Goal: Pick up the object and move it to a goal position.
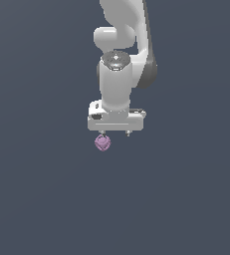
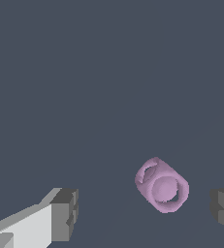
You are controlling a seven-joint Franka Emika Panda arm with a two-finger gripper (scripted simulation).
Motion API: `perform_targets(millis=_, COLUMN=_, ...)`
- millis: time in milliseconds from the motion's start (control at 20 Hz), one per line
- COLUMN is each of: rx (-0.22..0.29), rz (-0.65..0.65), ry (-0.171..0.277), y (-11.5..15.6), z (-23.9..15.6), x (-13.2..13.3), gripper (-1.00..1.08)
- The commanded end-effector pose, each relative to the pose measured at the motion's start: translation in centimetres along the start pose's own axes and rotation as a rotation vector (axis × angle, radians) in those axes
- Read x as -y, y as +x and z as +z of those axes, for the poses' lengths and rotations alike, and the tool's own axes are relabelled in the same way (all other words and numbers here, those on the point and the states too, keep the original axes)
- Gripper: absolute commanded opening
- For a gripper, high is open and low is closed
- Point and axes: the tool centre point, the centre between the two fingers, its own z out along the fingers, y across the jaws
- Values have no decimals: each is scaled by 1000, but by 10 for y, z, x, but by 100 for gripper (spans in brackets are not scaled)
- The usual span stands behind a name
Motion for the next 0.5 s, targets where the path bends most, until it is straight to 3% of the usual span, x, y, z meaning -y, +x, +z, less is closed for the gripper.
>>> perform_targets(millis=0, rx=0, rz=0, ry=0, y=0, z=0, x=0, gripper=100)
perform_targets(millis=450, rx=-14, rz=72, ry=-16, y=-2, z=-5, x=-35, gripper=100)
